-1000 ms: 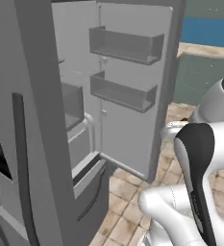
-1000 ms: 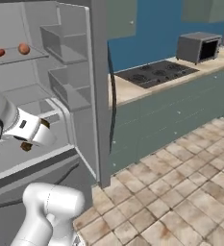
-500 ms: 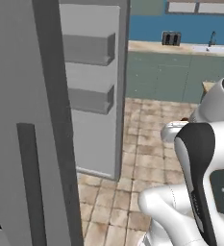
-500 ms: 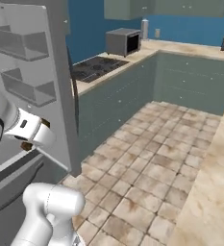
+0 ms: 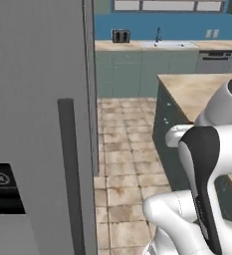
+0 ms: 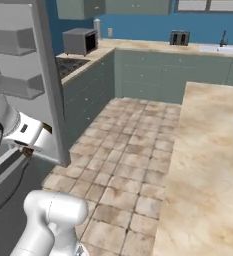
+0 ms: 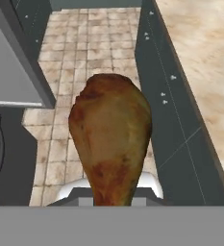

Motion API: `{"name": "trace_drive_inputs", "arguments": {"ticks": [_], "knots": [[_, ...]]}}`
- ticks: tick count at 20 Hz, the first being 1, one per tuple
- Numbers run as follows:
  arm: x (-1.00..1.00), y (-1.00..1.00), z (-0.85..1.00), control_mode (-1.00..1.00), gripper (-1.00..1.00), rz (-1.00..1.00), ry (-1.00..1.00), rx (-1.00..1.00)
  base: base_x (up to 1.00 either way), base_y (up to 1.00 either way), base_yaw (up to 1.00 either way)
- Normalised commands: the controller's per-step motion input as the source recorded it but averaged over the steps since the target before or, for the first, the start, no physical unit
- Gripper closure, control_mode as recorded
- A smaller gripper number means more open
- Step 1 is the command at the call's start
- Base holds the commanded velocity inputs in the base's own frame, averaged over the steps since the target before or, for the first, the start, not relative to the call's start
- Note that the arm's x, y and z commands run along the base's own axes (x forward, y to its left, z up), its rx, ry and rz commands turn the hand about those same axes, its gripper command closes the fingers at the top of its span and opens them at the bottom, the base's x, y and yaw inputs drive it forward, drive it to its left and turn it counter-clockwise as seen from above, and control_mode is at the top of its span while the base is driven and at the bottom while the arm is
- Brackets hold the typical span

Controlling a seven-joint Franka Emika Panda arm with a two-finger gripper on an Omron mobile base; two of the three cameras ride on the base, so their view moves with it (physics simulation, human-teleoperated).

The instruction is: Gather the carrot and onion from the fridge and place them on a tray on the dining counter. Then gather the chicken drumstick and fish from the fridge and place them on the other tray.

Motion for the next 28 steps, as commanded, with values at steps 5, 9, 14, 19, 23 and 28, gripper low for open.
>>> {"name": "trace_drive_inputs", "arguments": {"ticks": [5, 9, 14, 19, 23, 28], "knots": [[0.0, 0.0, 0.0, 1.0, 1.0, 0.0, 0.0, 0.0, -0.87, -0.16, -0.24], [0.0, 0.0, 0.0, 1.0, 1.0, 0.0, 0.0, 0.0, -0.82, -0.22, -0.24], [0.0, 0.0, 0.0, 1.0, 1.0, 0.0, 0.0, 0.0, -0.71, -0.27, -0.23], [0.0, 0.0, 0.0, 1.0, 1.0, 0.0, 0.0, 0.0, -0.79, -0.25, -0.22], [0.0, 0.0, 0.0, 1.0, 1.0, 0.0, 0.0, 0.0, -0.86, -0.18, -0.19], [0.0, 0.0, 0.0, 1.0, 1.0, 0.0, 0.0, 0.0, -0.92, -0.05, -0.15]]}}
